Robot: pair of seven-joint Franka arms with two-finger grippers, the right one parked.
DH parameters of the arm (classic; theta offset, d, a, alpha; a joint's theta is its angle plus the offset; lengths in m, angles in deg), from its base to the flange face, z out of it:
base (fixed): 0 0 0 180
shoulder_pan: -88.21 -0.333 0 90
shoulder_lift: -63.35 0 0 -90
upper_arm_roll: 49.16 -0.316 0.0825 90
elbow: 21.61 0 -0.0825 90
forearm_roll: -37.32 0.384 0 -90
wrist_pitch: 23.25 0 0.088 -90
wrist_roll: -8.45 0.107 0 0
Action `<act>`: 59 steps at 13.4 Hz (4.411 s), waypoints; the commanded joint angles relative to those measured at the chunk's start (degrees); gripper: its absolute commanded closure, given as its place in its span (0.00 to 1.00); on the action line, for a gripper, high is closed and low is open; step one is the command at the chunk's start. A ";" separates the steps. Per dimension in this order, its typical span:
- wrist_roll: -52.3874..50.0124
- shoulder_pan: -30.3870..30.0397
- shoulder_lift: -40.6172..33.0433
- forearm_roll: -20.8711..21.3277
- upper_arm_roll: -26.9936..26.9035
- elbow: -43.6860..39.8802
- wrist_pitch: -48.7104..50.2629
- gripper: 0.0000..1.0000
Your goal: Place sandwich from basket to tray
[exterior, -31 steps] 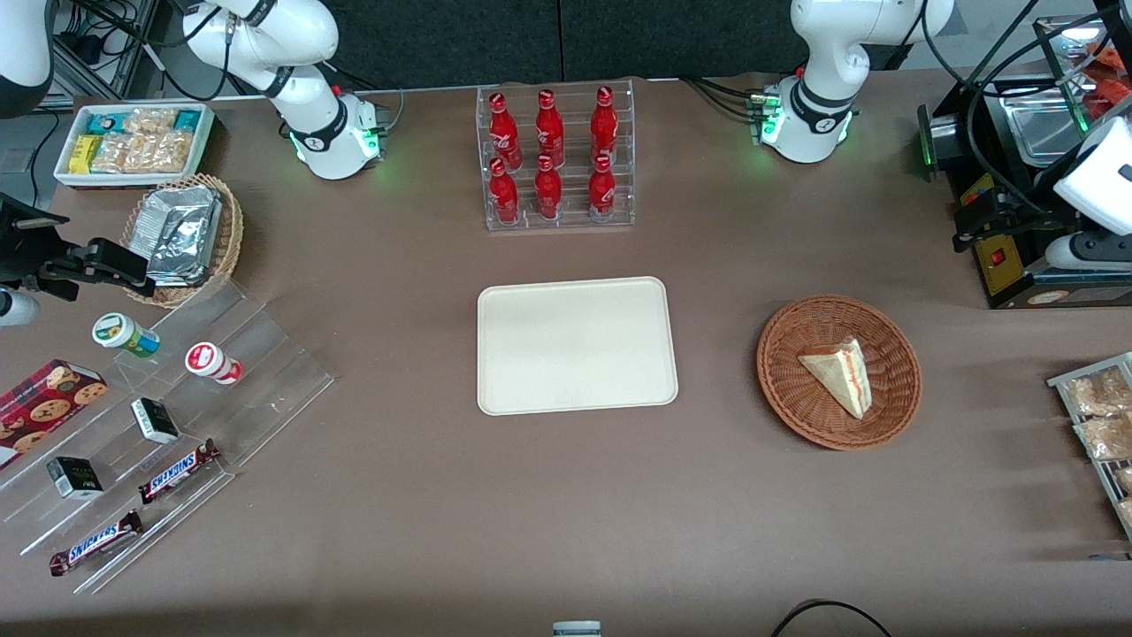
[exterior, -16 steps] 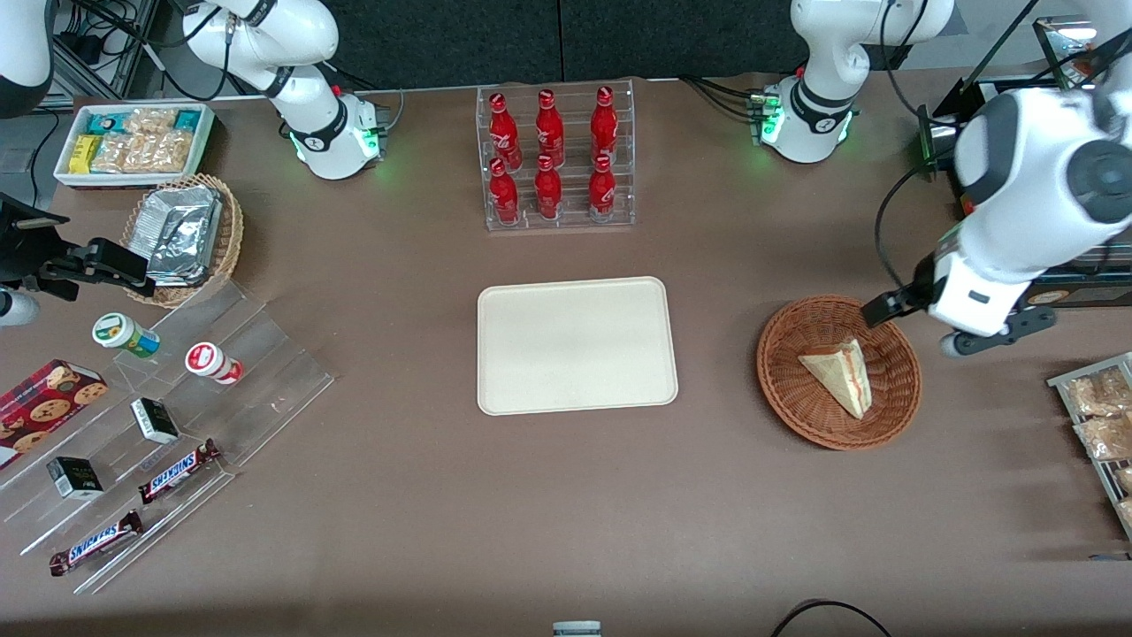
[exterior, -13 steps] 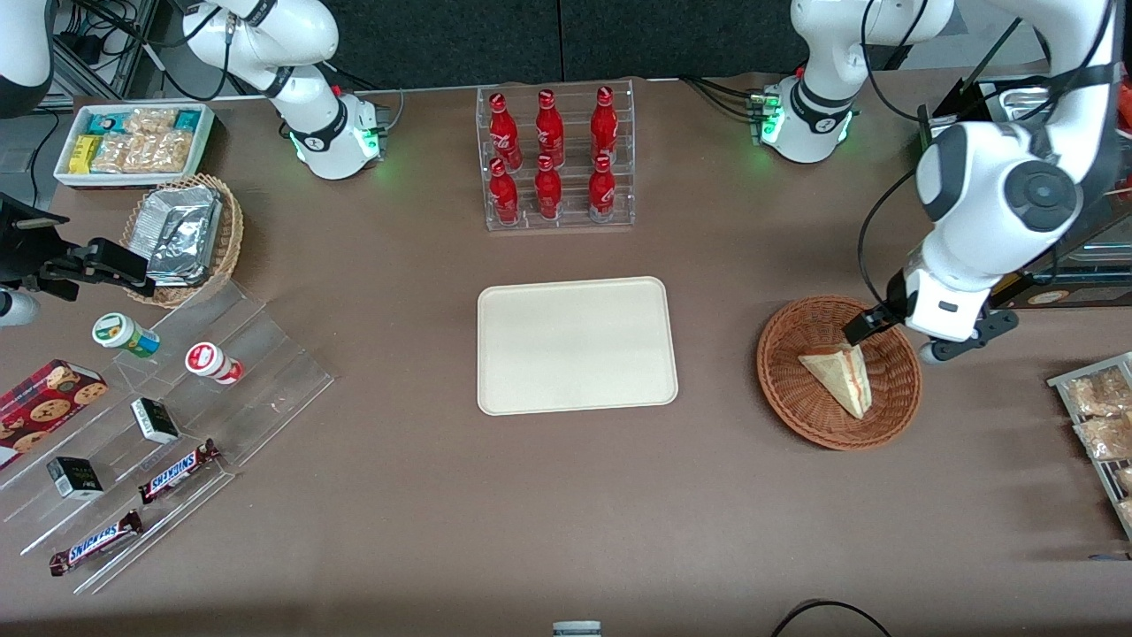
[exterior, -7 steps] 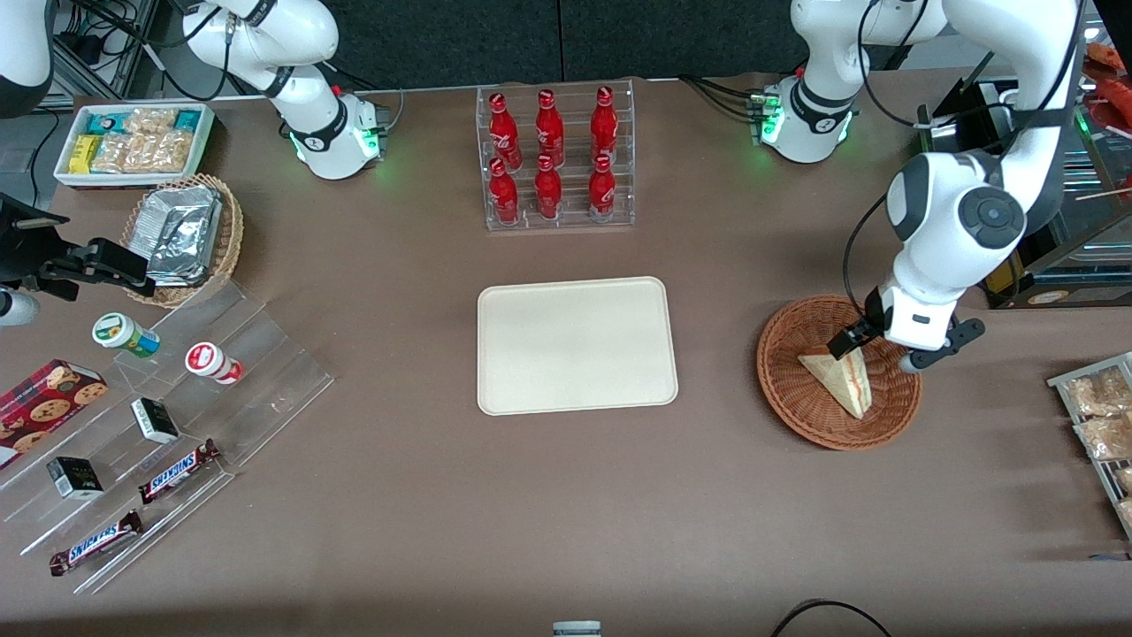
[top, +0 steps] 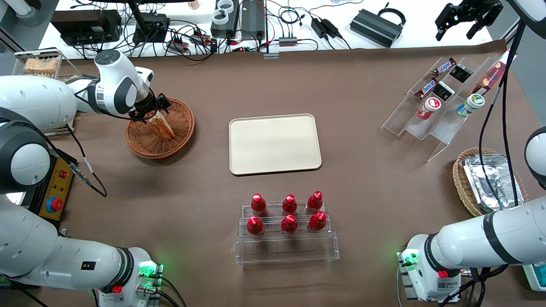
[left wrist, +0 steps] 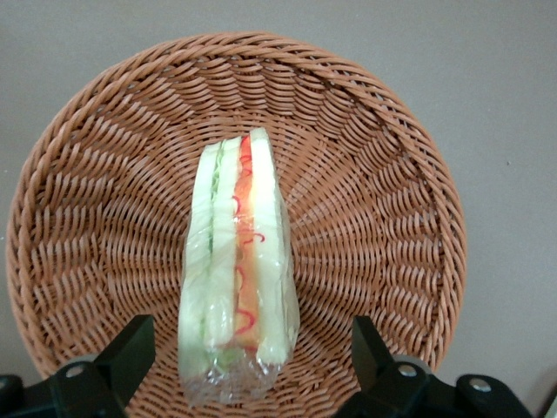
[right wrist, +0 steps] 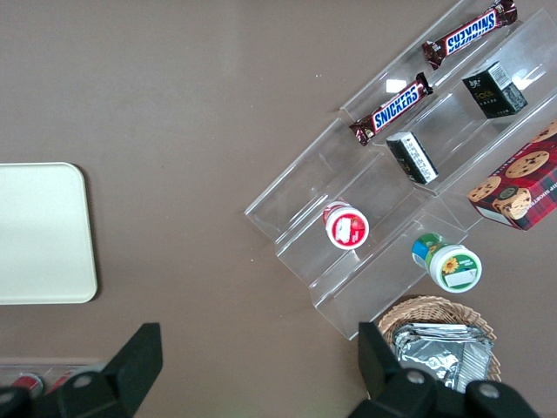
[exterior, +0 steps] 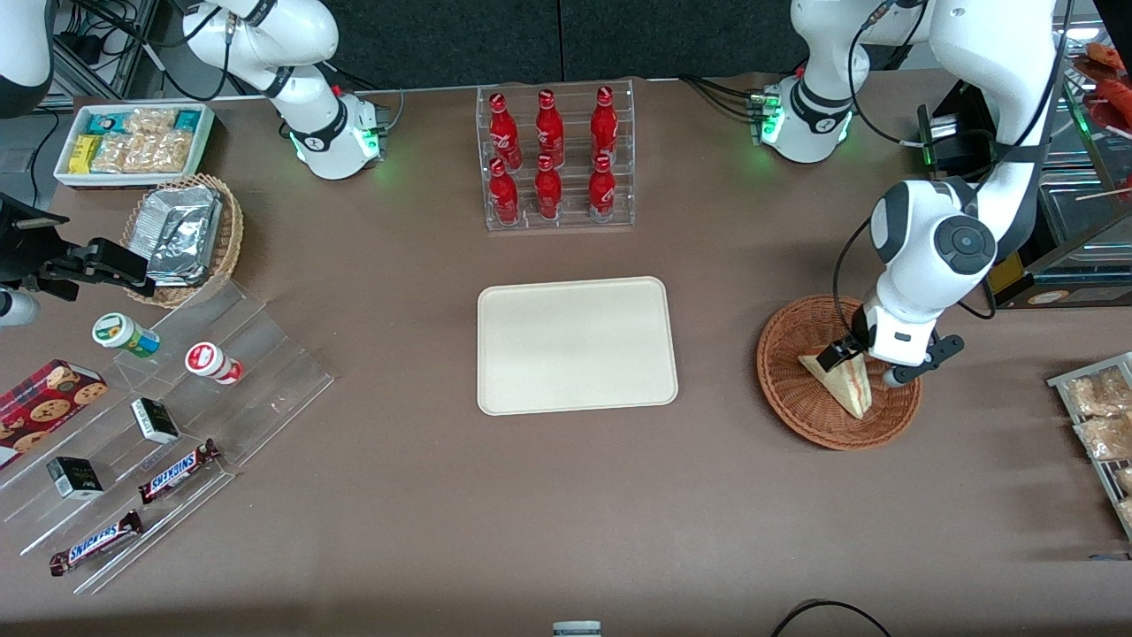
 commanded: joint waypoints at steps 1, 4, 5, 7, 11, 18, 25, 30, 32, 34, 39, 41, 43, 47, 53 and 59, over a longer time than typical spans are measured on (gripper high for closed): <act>-1.20 0.09 1.31 0.48 -0.20 0.15 -1.91 0.00; -1.20 0.09 1.93 0.48 -0.20 0.15 -1.92 0.05; -1.20 0.01 2.02 0.48 -0.29 0.06 -1.92 0.20; -2.86 -0.26 2.02 0.39 -0.29 -0.55 -1.83 0.71; -3.40 -0.26 1.93 0.39 -0.29 -1.17 -1.65 1.00; -2.61 0.44 -4.29 0.65 0.06 -5.55 12.54 1.00; -3.22 14.83 -6.06 1.27 0.15 -22.00 33.77 1.00; -2.87 26.70 1.82 0.30 0.15 -29.46 33.07 1.00; -3.39 30.48 8.14 -2.93 0.15 -34.98 33.50 1.00; -4.62 34.27 13.68 -3.92 0.15 -38.16 32.63 1.00; -6.91 37.88 22.40 -4.01 0.15 -42.74 22.91 1.00; -8.76 39.37 24.95 -3.57 0.15 -42.74 19.36 1.00; -8.85 39.47 25.84 -3.57 0.15 -42.74 19.09 1.00; -8.85 39.47 27.33 -4.01 0.15 -42.66 15.23 1.00; -8.93 39.64 28.38 -3.92 0.15 -42.39 15.05 0.88; -9.02 40.44 28.30 -4.01 0.50 -42.22 15.75 0.00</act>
